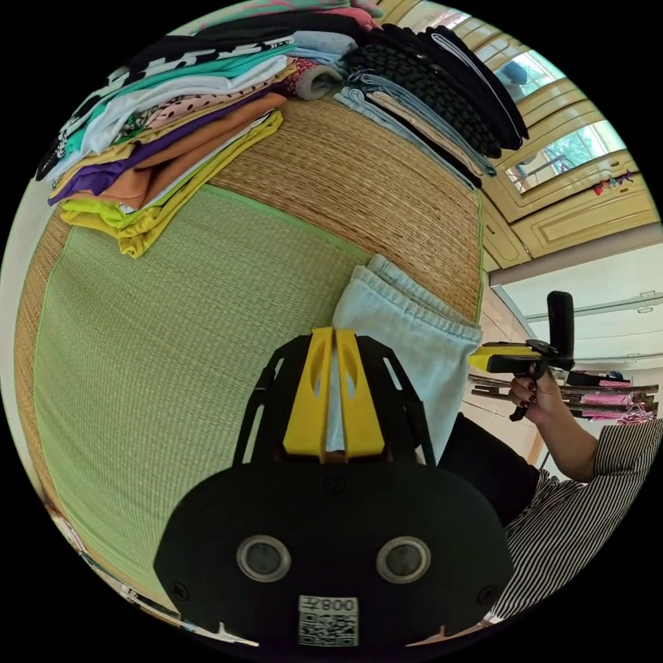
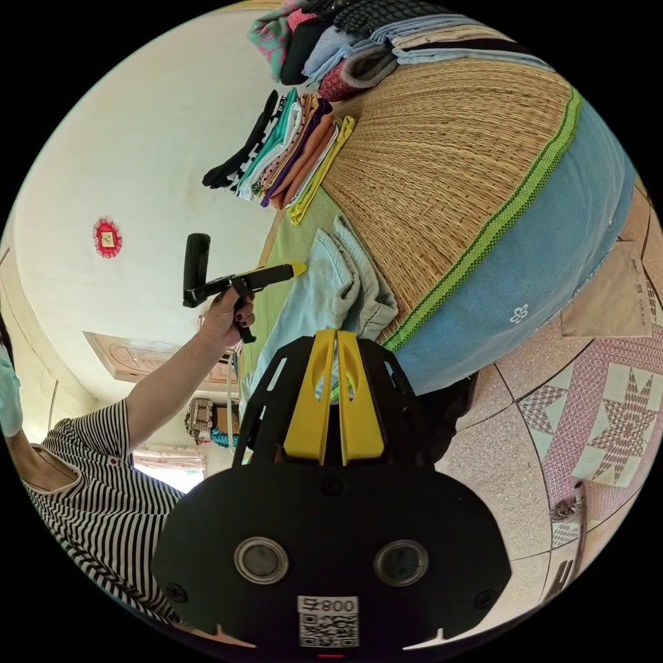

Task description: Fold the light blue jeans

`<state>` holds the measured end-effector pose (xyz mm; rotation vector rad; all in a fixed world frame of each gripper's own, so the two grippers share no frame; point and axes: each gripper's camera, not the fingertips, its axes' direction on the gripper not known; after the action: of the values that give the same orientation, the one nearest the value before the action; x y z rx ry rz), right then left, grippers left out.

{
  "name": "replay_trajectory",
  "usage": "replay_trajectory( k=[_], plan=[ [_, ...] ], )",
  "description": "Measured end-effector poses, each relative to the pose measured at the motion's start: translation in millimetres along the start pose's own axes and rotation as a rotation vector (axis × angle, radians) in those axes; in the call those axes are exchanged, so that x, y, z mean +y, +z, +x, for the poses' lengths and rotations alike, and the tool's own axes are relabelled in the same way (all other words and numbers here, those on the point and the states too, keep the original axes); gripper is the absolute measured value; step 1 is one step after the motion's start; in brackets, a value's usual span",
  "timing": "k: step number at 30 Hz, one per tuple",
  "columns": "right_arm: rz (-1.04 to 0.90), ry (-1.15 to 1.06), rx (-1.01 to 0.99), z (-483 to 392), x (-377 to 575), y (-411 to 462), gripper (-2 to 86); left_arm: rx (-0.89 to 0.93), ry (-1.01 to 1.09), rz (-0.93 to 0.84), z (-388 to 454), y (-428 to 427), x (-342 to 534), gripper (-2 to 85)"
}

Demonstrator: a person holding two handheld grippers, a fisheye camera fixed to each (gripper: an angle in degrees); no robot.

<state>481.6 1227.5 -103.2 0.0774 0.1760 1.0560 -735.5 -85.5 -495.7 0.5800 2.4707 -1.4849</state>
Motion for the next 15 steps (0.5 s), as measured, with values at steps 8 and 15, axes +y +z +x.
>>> replay_trajectory(
  k=[8,15],
  plan=[
    [0.033,-0.078,-0.073,-13.6,11.0,-31.0,0.1,0.027,0.066,0.127,23.6,-29.5,-10.7,0.5],
    [0.054,-0.046,-0.056,2.5,24.9,-43.0,0.2,0.001,0.096,0.061,36.5,-12.8,-37.7,0.4]
  ],
)
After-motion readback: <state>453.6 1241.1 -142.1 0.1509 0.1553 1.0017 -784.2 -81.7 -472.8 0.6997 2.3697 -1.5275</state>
